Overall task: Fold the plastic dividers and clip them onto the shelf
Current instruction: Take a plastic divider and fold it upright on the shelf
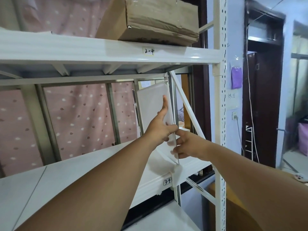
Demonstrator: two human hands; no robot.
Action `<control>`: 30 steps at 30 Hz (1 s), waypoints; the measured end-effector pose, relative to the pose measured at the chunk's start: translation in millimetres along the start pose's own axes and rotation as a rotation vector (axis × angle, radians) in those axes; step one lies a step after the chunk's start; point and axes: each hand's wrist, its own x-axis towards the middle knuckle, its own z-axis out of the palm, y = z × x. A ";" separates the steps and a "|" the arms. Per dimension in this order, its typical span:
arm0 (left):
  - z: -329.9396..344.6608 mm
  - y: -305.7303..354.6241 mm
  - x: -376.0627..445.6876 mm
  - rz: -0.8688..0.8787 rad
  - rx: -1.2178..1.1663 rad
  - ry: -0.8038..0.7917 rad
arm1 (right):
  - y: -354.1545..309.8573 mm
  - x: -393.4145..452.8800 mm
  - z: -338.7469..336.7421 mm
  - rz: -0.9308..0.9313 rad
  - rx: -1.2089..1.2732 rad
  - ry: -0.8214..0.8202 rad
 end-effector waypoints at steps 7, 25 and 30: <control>3.6 -3.7 -0.4 -0.023 -0.069 -0.068 | 9.2 3.3 6.4 -0.015 -0.041 0.045; 8.2 -1.7 14.6 -0.014 0.013 -0.086 | 13.5 6.9 6.5 -0.007 0.011 0.084; 6.9 -2.7 13.0 -0.027 0.007 -0.083 | 12.6 8.1 7.6 -0.010 0.007 0.080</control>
